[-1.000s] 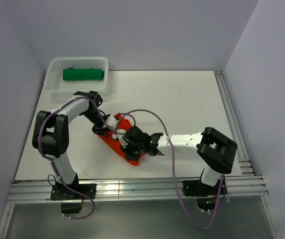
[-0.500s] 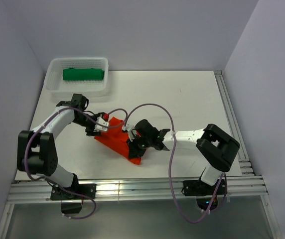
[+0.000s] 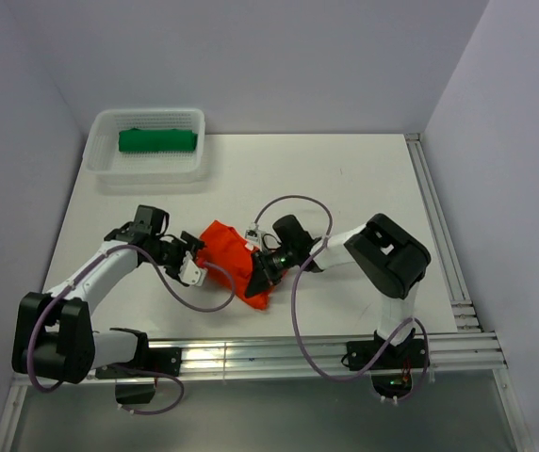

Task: Roll the t-shirts
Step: Roll the tshirt

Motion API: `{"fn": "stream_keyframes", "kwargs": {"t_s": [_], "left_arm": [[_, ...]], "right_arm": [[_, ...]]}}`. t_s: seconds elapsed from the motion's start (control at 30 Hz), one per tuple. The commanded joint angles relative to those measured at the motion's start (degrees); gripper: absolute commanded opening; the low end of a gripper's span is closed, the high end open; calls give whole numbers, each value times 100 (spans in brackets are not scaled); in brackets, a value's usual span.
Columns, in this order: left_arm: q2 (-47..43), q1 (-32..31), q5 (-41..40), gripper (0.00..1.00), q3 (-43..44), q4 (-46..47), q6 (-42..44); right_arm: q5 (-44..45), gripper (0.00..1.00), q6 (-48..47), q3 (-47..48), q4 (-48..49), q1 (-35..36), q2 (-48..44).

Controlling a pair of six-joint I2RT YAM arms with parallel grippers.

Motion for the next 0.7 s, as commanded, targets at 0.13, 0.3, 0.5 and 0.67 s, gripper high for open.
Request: {"fn": "stream_keyframes", "kwargs": {"t_s": [0.13,0.3,0.5,0.67], "left_arm": [[35,-391,-565,72,-409,757,479],[228,-681,-934,72,-630,1190,602],[711,-884,-1233,58,-411,1392,427],[1124,-963,-1198,33,10,1314,198]], "right_arm": [[-804,0,697,-124,725,-289,560],[-936,0,724,-81,718,-342,718],[-980,0,654,7,629,-342,797],[-928,0,444,86,358,-342,798]]}}
